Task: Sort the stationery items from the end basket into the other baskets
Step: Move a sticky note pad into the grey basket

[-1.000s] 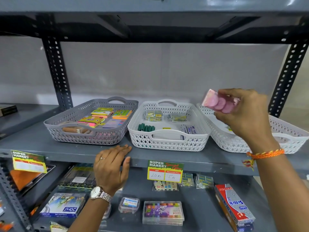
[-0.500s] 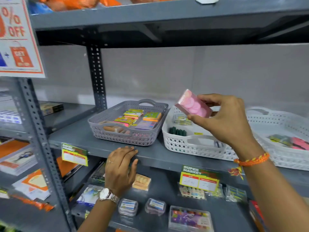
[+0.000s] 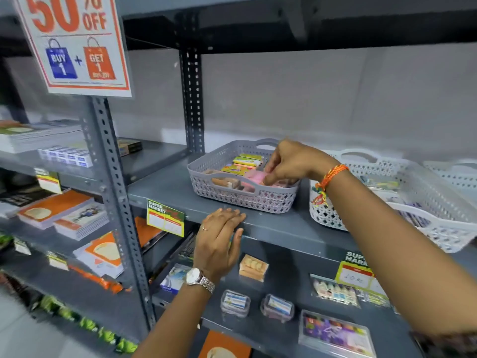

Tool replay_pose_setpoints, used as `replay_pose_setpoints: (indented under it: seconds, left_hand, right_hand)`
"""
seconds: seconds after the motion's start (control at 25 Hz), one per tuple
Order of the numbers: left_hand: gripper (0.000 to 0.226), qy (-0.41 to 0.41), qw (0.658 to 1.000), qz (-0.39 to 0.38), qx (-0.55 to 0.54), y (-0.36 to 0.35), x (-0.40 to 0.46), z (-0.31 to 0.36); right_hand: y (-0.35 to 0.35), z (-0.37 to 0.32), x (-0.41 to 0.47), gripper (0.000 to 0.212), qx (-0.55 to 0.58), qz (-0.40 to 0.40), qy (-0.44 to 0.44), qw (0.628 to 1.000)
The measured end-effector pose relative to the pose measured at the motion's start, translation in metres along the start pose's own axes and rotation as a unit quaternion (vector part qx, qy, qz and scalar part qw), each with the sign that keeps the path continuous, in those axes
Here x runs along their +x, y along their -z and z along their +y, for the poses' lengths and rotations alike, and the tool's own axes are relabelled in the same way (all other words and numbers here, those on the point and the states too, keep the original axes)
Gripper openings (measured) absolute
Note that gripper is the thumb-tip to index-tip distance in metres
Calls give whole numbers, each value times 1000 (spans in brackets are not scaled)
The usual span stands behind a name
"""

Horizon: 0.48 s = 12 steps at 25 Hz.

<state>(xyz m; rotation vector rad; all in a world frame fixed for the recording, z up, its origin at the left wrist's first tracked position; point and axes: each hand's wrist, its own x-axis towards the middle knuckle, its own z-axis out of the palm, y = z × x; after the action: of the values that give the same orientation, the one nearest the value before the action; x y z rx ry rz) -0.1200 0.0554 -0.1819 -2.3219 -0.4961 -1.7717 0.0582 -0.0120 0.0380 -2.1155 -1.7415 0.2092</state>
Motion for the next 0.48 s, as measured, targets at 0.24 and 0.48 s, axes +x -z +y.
replay_pose_setpoints:
  seconds: [0.24, 0.48]
  left_hand:
    - [31, 2, 1000, 6, -10, -2, -5, -5]
    - [32, 23, 999, 17, -26, -5, -7, -1]
  right_hand:
    - [-13, -9, 1, 25, -43, -33, -1, 999]
    - [-10, -1, 5, 23, -28, -46, 7, 999]
